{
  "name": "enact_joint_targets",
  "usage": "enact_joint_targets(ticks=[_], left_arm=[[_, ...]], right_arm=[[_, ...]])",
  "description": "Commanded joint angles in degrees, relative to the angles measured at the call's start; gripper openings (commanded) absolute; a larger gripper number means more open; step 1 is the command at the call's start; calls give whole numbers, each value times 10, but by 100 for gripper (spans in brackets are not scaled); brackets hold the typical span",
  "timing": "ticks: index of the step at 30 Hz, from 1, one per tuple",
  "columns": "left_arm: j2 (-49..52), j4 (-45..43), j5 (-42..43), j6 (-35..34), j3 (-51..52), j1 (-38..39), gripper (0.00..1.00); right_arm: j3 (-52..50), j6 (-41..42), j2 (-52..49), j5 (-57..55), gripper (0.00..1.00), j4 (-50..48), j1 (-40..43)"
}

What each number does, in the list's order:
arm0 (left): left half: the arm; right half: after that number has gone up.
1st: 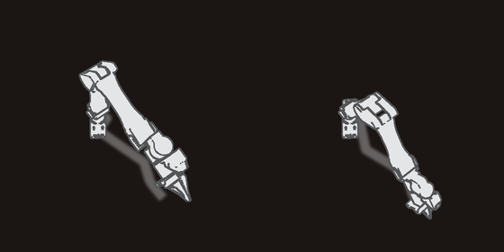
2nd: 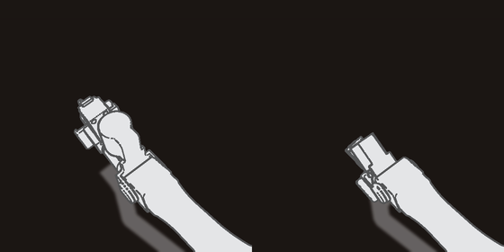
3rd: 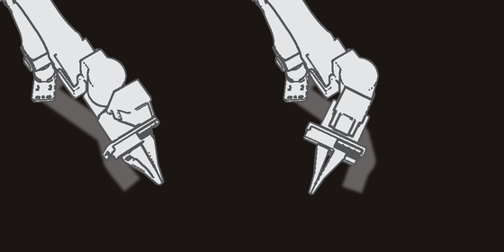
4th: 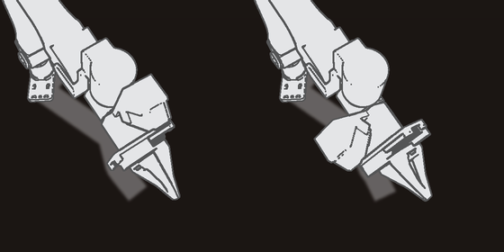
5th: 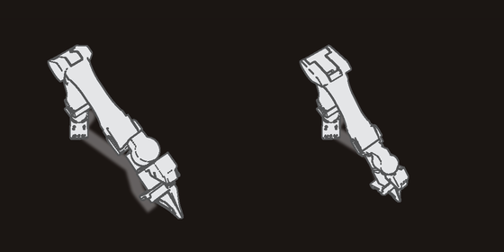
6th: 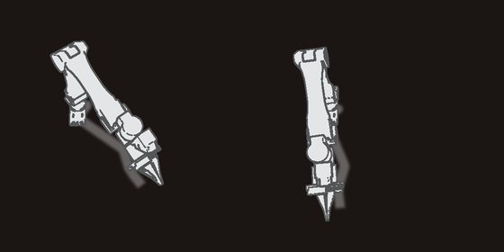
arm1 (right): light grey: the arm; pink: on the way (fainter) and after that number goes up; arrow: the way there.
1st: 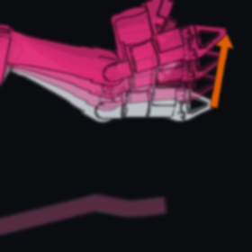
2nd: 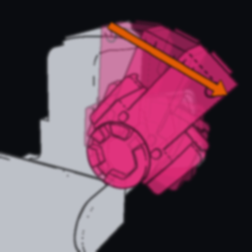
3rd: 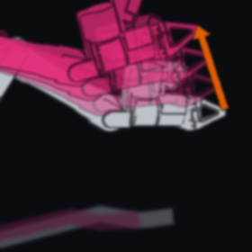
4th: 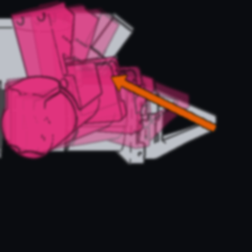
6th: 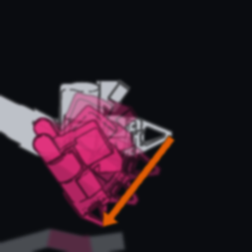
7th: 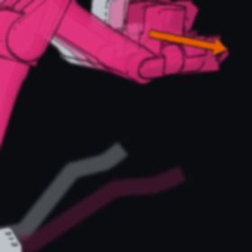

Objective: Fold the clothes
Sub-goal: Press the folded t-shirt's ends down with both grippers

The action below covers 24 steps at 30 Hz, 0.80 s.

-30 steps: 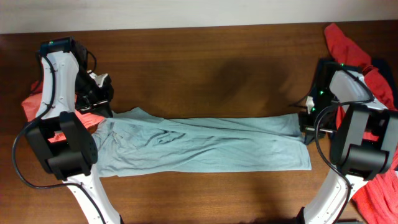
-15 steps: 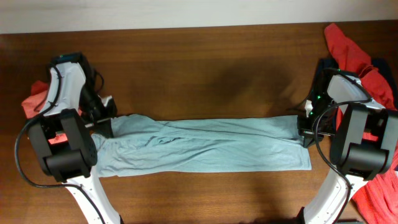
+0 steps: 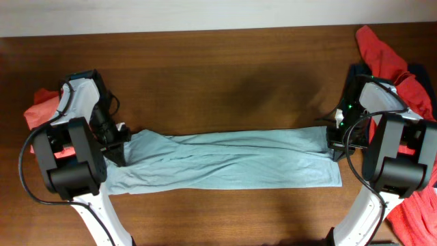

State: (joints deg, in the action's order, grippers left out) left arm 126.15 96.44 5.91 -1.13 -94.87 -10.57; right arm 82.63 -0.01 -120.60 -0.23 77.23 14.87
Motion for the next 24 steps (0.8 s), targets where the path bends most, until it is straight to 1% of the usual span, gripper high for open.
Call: enact_joint_targets(ticks=[1,4,9,12,14,20,22,24], left_arm=[[-45,3,85,56,3,4,0],[-73,3,76,55,3,5,0],[-81,-1,-15,-24,43,5,1],[-81,-10,-106,-102,80,5,1],[-81,-25,-144,-137,106,4,0],[-81,-104,-143,-141,170,3,1],[-81,-123,-141,-141,181,3,0],[-81,-145,-141,-141,183,3,2]], right_arm=[[-2,5,12,-11,4,-2,3],[-2,9,12,-11,4,-3,3],[-2,9,12,-11,4,-4,3],[-2,9,12,-9,4,-4,3],[-2,9,12,-9,4,-4,3],[-2,9,12,-9,4,-4,3],[-2,9,12,-4,4,-4,3],[-2,9,12,-4,4,-3,3]])
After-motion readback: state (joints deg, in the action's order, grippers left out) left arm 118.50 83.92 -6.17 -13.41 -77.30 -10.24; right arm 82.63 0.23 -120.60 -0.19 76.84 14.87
